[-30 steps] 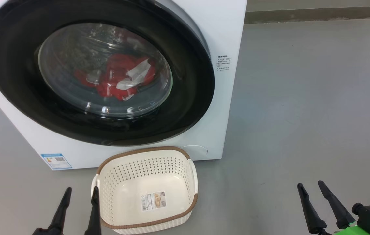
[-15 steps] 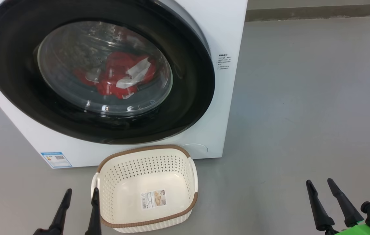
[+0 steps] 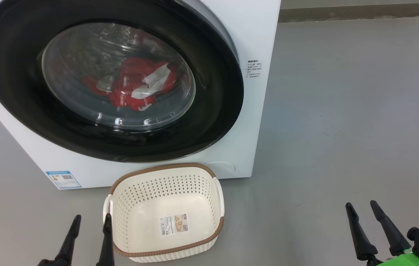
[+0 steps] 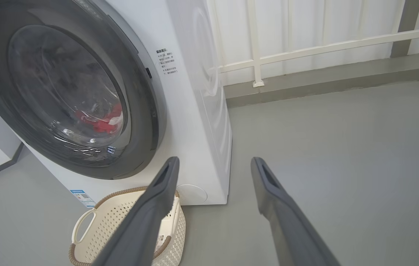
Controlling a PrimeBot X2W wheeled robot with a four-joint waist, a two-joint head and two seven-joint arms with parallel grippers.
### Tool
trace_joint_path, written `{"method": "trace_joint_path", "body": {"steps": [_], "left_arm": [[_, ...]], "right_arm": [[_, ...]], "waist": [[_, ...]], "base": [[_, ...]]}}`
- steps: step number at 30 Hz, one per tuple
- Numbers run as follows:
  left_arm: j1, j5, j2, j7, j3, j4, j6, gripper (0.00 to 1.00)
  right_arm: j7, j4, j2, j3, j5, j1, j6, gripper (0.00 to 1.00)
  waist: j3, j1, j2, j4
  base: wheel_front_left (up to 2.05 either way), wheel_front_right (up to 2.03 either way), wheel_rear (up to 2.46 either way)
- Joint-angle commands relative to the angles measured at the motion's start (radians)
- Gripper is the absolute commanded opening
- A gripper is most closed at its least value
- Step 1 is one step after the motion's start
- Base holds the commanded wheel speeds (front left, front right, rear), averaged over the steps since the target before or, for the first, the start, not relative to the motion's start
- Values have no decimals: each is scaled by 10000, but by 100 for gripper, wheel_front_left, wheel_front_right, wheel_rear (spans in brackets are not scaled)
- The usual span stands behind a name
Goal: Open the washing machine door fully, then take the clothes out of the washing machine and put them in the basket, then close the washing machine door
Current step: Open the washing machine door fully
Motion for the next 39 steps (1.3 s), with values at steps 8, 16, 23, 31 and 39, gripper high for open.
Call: {"method": "trace_joint_path", "body": {"steps": [8,16,23,31,39], "left_arm": [[-389,-132,150,-124,255,-284,76,100],[-772,-114,150,-124,183,-412,49,100],[-1155,-147,150,-124,106,-491,64,100],[-1572,-214,150,-124,20,-509,88,100],[-1765,-248,150,-124,-142,-451,88,100]], "right_arm": [[-120,-561,-349,781,257,-1242,-11,0],[-120,-734,-329,1034,910,-3193,-11,0],[-120,-670,-510,1152,1348,-4802,-11,0],[-120,-107,-813,1572,2155,-6623,-11,0],[-120,1084,-1271,2507,3307,-8208,-11,0]], "waist": [[347,0,0,23],[1016,0,0,240],[1573,0,0,469],[2030,0,0,678],[2186,0,0,815]], "base": [[0,0,0],[0,0,0],[0,0,0],[0,0,0],[0,0,0]]}}
